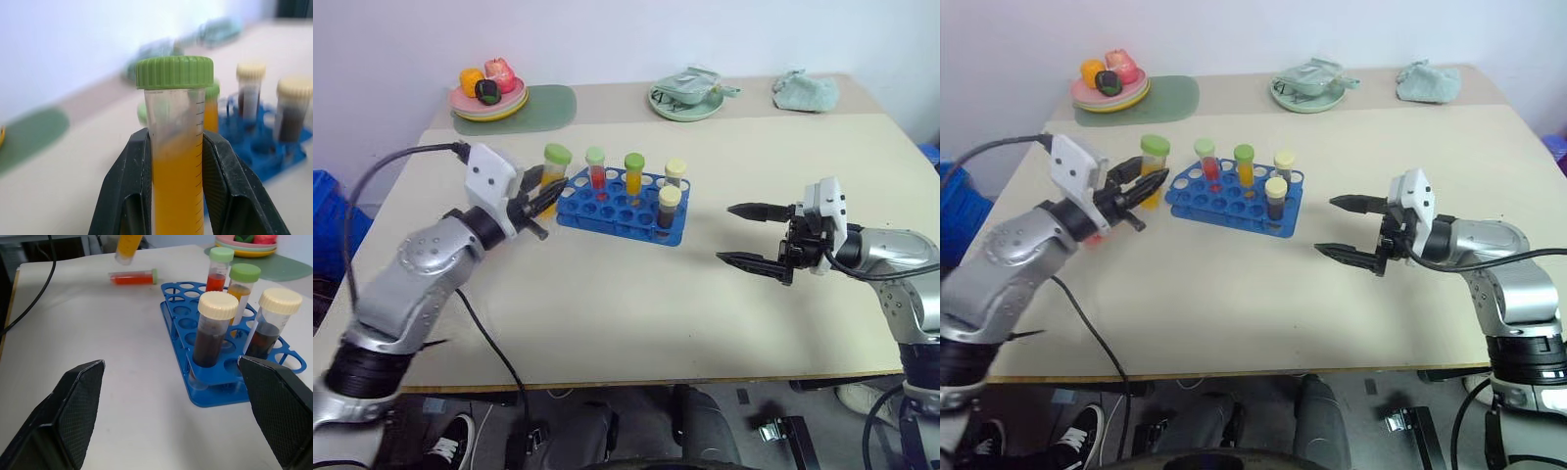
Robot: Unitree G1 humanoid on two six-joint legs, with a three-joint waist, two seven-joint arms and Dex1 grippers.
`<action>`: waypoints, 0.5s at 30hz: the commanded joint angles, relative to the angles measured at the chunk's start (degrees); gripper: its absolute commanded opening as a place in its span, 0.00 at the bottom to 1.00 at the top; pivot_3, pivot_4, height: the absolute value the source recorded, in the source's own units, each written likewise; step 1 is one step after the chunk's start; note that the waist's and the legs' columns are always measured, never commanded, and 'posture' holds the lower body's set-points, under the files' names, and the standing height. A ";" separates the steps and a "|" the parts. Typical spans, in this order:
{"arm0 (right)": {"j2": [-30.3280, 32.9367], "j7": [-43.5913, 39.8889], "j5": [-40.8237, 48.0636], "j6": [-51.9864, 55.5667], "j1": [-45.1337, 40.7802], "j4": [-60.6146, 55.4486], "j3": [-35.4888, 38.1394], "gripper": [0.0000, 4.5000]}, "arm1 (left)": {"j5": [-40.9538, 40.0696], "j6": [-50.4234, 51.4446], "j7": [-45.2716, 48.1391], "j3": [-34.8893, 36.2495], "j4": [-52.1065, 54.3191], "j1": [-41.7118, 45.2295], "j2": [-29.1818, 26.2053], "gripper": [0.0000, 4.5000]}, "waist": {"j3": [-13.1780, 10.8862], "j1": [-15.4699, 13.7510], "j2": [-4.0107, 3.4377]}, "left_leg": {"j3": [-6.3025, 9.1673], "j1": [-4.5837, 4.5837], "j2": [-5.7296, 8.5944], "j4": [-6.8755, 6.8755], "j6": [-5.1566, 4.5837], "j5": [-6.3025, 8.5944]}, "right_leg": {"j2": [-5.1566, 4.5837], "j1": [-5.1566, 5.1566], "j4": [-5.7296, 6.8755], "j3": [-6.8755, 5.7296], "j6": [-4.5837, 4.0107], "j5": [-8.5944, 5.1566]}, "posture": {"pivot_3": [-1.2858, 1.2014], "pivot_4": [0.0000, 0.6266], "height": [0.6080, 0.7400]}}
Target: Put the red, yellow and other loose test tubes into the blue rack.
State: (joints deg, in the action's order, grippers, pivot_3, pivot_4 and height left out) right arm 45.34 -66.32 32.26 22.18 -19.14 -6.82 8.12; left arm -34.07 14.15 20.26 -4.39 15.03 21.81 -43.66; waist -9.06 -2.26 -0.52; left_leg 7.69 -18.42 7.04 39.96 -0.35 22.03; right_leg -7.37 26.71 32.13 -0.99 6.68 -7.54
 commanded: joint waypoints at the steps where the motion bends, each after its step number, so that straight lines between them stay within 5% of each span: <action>1: -0.08 1.32 1.05 -0.12 -0.34 -2.67 1.95 1.00 | 6.49 -11.65 7.02 -0.17 -4.03 1.91 5.07 0.18 | 0.00 -0.03 0.00 | -0.02 0.00 0.00 0.00 -0.01 0.00 | 0.00 0.00 0.00 0.00 0.00 0.00 | 0.52 0.24 1.00; 15: 1.60 3.77 1.61 2.11 2.05 -4.99 4.26 1.00 | 27.90 -38.52 7.05 -2.56 -32.29 12.53 25.12 0.18 | 0.01 -0.07 0.01 | -0.03 -0.01 0.02 0.06 -0.07 0.03 | -0.02 -0.05 -0.08 -0.01 0.12 0.07 | 0.52 0.24 1.00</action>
State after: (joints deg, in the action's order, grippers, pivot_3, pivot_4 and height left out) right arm 46.00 -62.68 32.86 24.20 -17.27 -10.09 10.00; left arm -8.17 -21.42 28.77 -7.76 -16.51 32.98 -18.89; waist -9.05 -2.33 -0.51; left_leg 7.66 -18.43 7.05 40.03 -0.43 22.06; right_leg -7.39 26.66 32.05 -1.00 6.81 -7.46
